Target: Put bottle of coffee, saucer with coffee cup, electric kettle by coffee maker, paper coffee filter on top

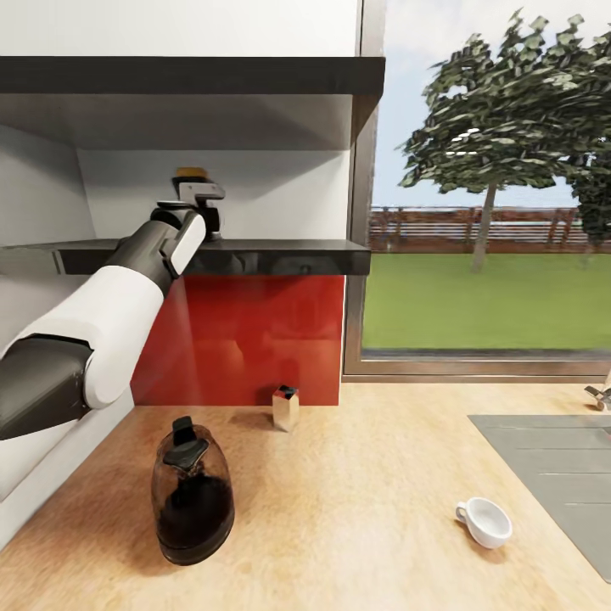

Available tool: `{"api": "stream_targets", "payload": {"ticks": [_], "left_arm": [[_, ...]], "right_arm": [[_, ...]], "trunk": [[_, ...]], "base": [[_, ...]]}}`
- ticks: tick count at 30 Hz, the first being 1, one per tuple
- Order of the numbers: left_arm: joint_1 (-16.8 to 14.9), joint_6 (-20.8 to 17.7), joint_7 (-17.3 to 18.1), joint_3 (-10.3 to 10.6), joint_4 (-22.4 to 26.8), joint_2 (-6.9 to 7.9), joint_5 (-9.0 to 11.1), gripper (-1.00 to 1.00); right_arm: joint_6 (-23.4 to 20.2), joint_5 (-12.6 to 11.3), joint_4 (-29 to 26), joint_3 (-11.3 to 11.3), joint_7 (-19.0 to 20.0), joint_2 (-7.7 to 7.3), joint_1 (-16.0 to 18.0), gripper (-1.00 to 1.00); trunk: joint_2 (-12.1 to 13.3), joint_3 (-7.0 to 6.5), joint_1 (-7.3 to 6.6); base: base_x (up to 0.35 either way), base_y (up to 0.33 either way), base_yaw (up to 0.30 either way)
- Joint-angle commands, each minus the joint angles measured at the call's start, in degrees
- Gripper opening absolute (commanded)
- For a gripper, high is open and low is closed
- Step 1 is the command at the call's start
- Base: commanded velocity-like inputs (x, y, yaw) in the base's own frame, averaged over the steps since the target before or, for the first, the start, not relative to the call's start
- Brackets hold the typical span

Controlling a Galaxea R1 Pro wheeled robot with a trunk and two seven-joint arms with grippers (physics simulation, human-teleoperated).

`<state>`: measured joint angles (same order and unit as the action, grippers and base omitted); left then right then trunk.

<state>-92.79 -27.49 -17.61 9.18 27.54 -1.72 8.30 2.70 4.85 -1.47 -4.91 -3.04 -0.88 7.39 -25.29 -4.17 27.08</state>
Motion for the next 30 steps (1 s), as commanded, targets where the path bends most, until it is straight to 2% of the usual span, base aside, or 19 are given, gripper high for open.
{"api": "stream_targets", "payload": {"ticks": [1, 3, 5, 8, 30], "left_arm": [[0.0, -0.2, -0.4, 0.4, 0.1, 0.05, 0.5, -1.0], [0.0, -0.2, -0.4, 0.5, 0.3, 0.11, 1.2, -1.0], [0.0, 0.0, -0.4, 0.7, 0.7, 0.13, 3.0, -1.0], [0.1, 0.1, -0.4, 0.7, 0.8, 0.21, 3.7, -1.0], [-0.1, 0.0, -1.0, 1.2, 1.2, -0.03, 3.7, -1.0]], "right_arm": [[0.2, 0.5, 0.1, -0.5, -0.1, 0.01, -0.1, 1.0], [0.2, 0.5, 0.1, -0.5, -0.1, 0.01, -0.2, 1.0], [0.2, 0.5, 0.1, -0.5, -0.1, 0.01, -0.2, 1.0], [0.2, 0.5, 0.1, -0.5, -0.1, 0.01, -0.3, 1.0], [0.2, 0.3, -0.1, -0.5, 0.1, 0.6, -0.2, 1.0]], "trunk": [[0.0, 0.03, 0.02], [0.0, 0.03, 0.02], [0.0, 0.03, 0.02], [0.0, 0.03, 0.02], [0.0, 0.03, 0.02]], "base": [[0.0, 0.0, 0.0], [0.0, 0.0, 0.0], [0.0, 0.0, 0.0], [0.0, 0.0, 0.0], [0.0, 0.0, 0.0]]}}
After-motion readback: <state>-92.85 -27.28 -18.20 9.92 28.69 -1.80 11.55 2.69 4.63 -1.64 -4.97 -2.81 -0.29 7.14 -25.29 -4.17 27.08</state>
